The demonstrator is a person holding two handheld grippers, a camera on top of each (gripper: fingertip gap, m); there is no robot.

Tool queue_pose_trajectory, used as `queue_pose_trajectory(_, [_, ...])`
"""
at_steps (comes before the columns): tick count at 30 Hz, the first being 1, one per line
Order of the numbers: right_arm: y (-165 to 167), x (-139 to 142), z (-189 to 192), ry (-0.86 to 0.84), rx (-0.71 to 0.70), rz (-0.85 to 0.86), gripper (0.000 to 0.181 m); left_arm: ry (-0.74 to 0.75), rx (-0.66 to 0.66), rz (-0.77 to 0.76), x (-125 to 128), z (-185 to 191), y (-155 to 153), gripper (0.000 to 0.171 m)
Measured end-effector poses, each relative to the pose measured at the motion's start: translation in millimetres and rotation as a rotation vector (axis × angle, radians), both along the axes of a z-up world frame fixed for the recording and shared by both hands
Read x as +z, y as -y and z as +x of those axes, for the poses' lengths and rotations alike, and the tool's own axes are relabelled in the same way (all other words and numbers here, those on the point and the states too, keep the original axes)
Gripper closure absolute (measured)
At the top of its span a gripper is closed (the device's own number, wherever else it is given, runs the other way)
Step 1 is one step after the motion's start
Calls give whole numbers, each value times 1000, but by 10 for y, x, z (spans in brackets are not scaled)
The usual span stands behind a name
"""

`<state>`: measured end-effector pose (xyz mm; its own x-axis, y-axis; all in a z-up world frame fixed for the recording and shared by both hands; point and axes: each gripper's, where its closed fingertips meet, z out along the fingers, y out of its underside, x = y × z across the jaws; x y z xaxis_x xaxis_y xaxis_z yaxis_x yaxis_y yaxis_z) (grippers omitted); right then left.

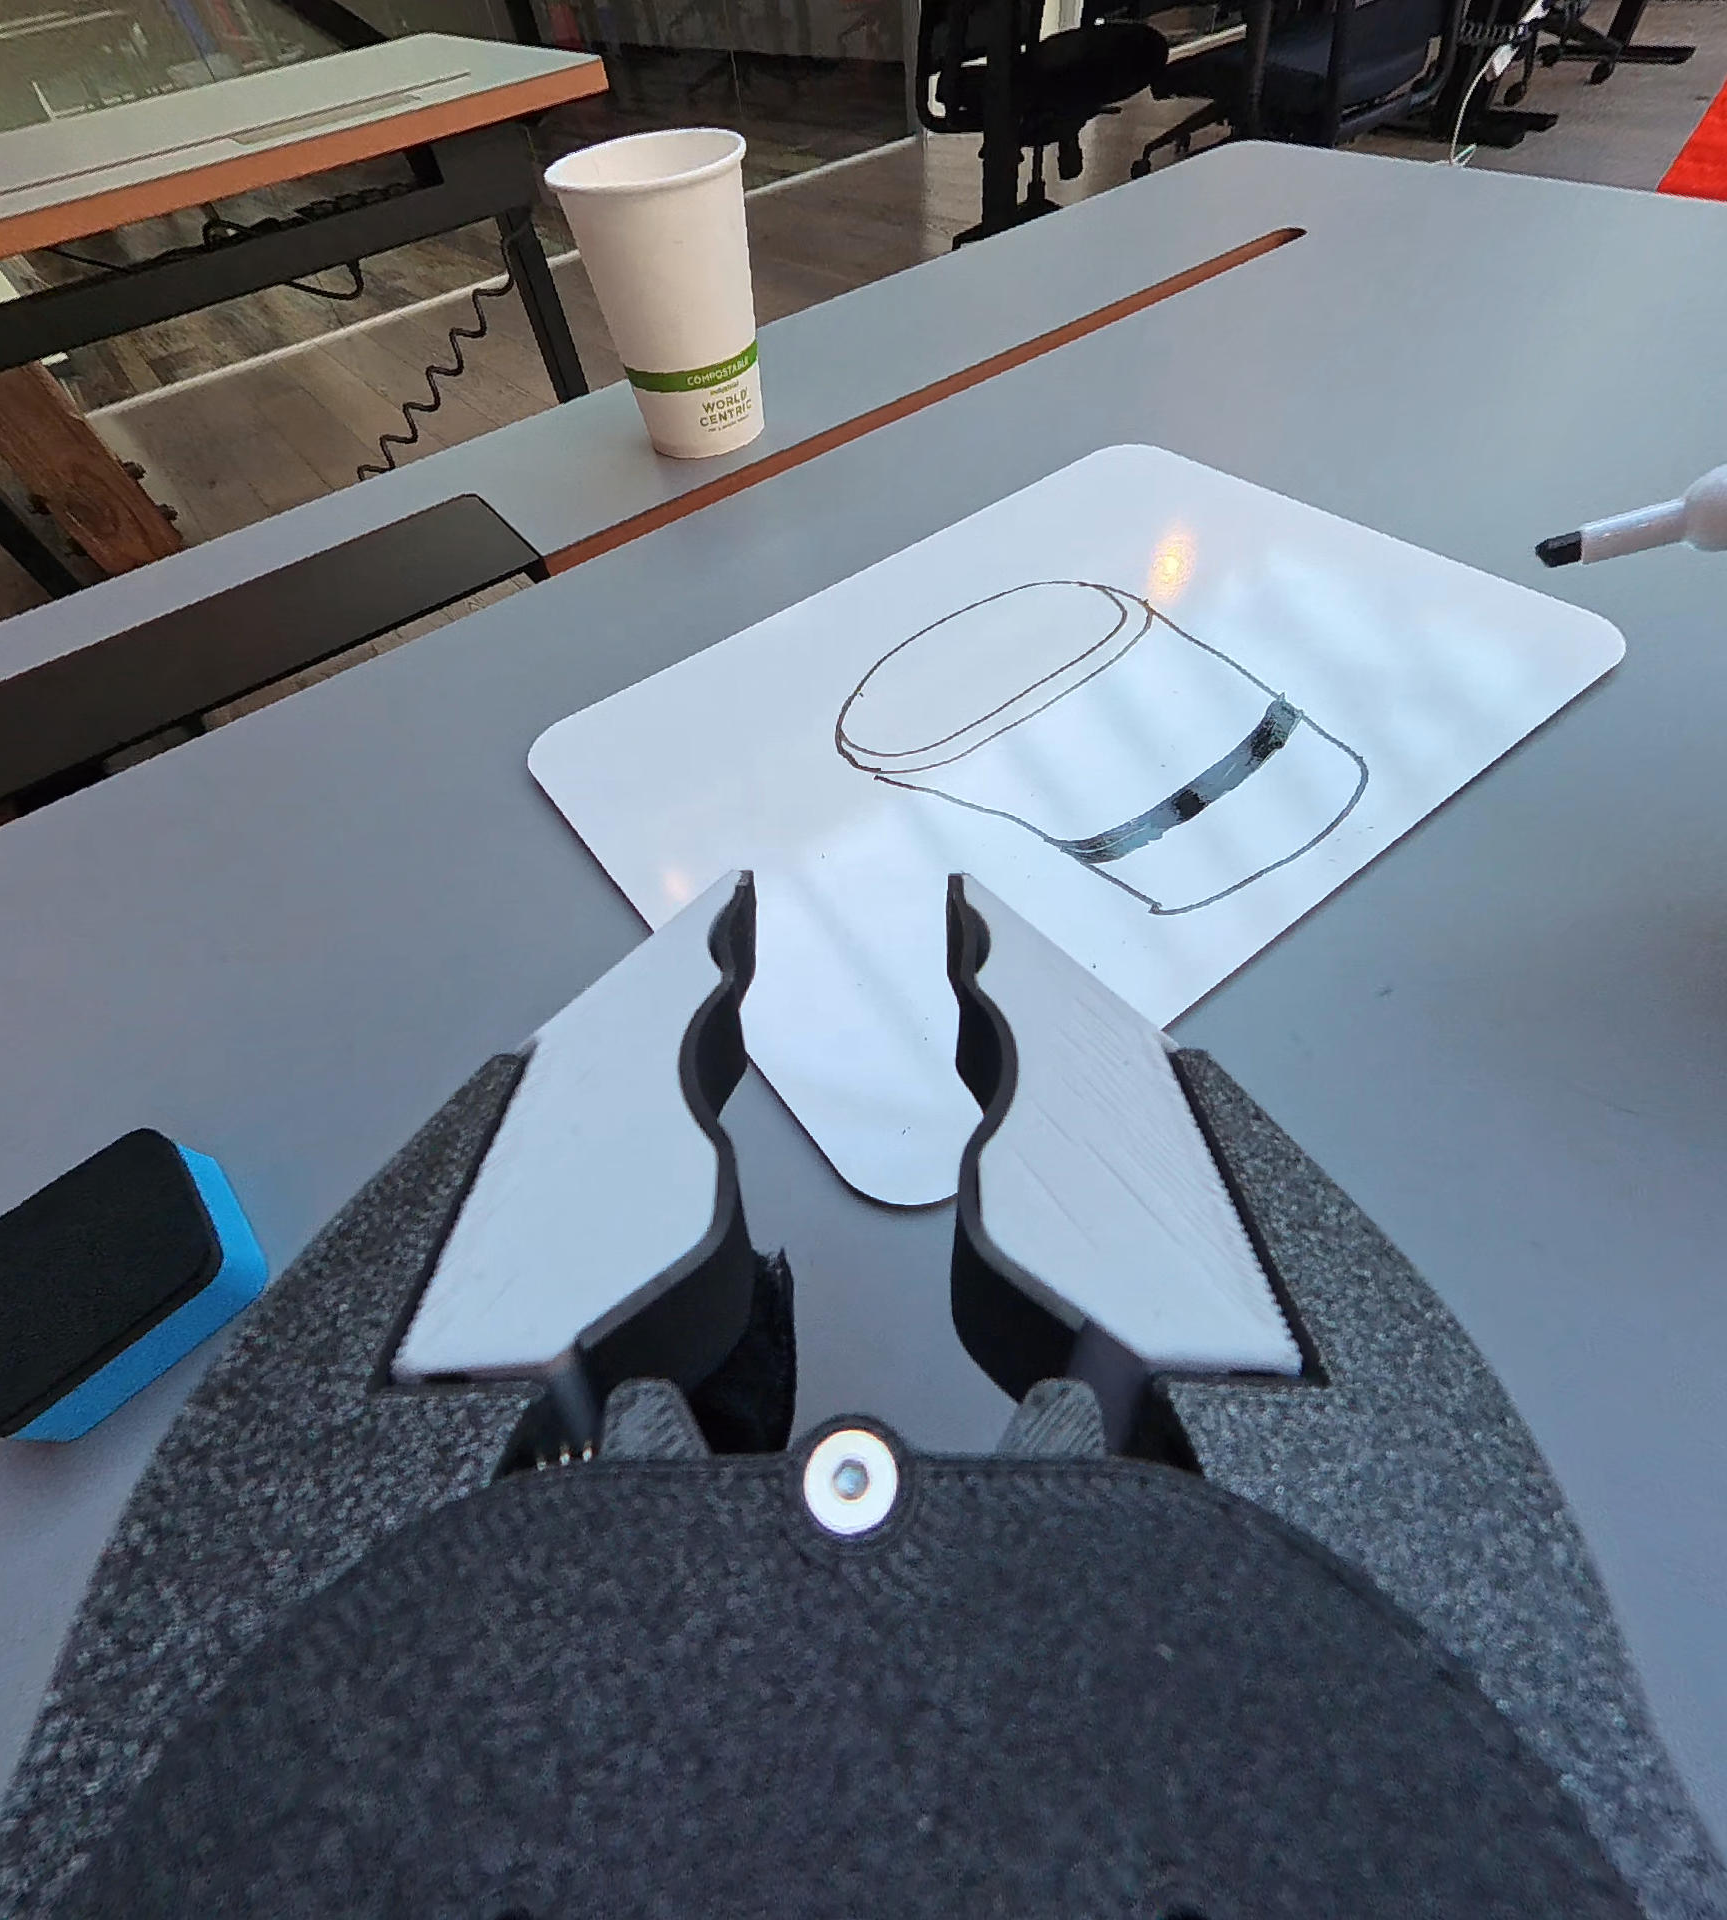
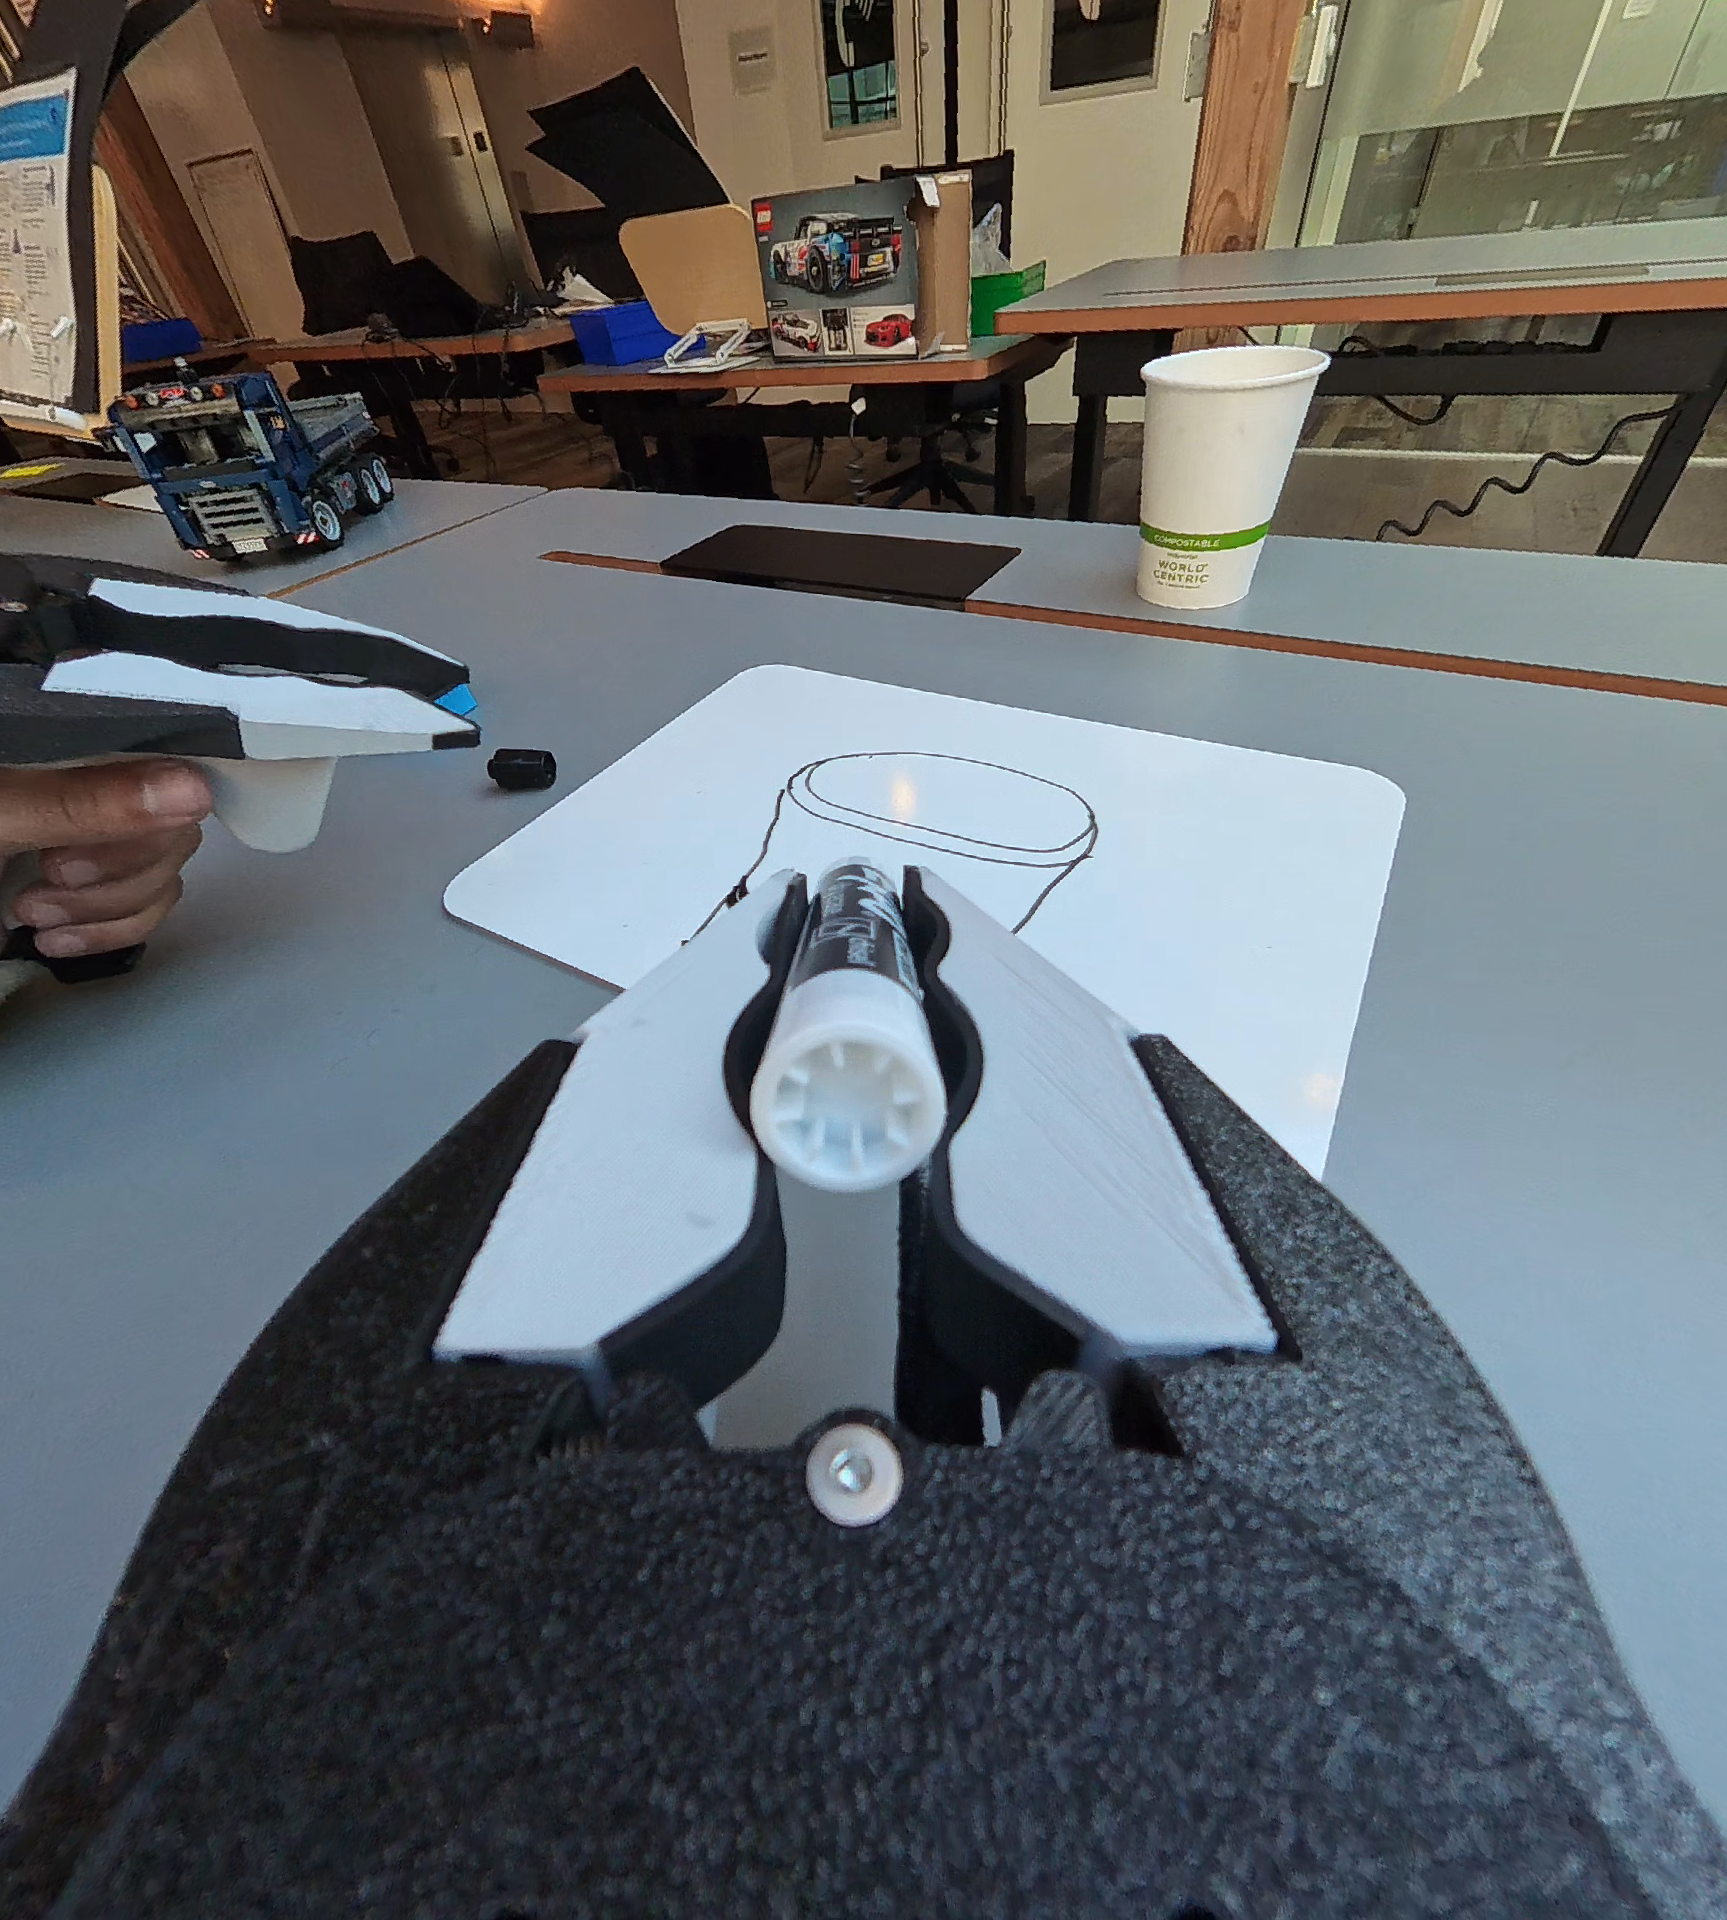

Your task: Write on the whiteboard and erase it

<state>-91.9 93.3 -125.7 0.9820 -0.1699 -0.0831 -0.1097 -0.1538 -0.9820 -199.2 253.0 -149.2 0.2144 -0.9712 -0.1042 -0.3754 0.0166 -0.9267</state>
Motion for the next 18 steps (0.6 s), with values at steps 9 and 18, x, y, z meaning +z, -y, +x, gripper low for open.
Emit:
queue_pose_trajectory(9, [1,-3,-3,0,2,-1,163,-16,-1,-12,-44,3,-6,135])
queue_pose_trajectory(18, [-14,-16,-28,10,14,-10,163,-19,-4,-9,-32,-7,9,135])
